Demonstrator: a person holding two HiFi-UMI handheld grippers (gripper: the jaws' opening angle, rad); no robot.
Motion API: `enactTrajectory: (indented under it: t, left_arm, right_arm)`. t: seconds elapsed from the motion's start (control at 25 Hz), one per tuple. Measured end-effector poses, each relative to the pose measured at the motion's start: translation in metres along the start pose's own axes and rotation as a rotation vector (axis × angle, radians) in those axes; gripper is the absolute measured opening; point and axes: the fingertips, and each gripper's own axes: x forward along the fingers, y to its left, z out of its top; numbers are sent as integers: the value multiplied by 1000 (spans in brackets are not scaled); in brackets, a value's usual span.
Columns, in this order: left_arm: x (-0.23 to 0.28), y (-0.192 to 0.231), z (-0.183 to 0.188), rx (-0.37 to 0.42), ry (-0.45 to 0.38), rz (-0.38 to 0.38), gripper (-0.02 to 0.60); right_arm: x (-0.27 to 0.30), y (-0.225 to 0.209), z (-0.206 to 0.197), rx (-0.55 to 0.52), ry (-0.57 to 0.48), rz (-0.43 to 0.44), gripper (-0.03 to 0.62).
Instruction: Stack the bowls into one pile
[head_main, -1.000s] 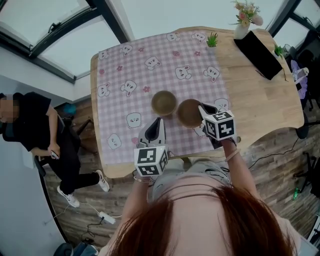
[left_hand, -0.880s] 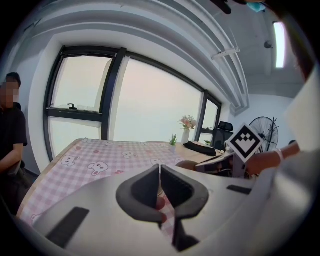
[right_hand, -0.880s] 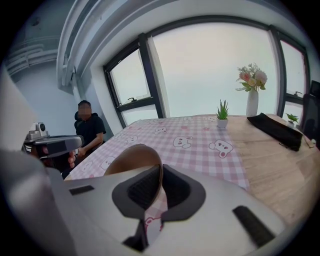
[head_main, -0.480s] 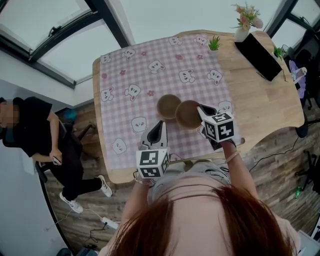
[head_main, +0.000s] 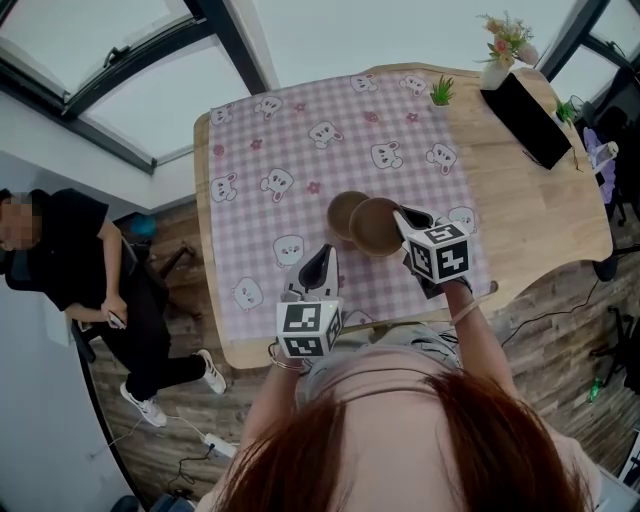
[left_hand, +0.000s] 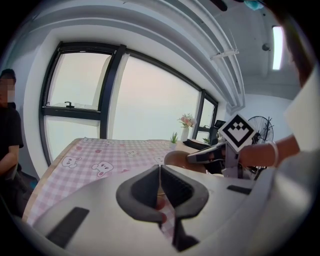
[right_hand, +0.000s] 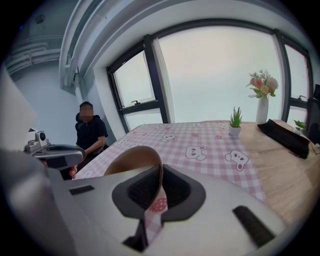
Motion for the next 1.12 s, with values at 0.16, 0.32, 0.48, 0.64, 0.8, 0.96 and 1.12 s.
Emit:
enactTrajectory:
  t: [0.16, 0.32, 0.48, 0.64, 0.8, 0.96, 1.12]
  left_arm:
    - [-2, 4, -3, -3, 3, 4, 15]
    - [-4, 7, -2, -8, 4, 15, 15]
    - [-3, 11, -2, -14, 7, 28, 15]
    - [-5, 18, -3, -24, 7, 44, 15]
    - [-6, 21, -3, -34, 3, 60, 15]
    - [-6, 24, -4, -47, 5, 79, 15]
    - [-6, 29, -6, -61, 8, 97, 15]
  right_arm:
    - [9, 6, 4, -6, -2, 12, 15]
    - [18, 10, 7, -23, 7, 22, 15]
    - [28, 10, 8, -17, 9, 35, 17]
    - [37, 14, 8, 1, 5, 46, 17]
    - [46, 14, 8, 21, 8, 55, 17]
    - [56, 15, 5, 17, 27, 64, 17]
    - [67, 16, 2, 37, 44, 79, 17]
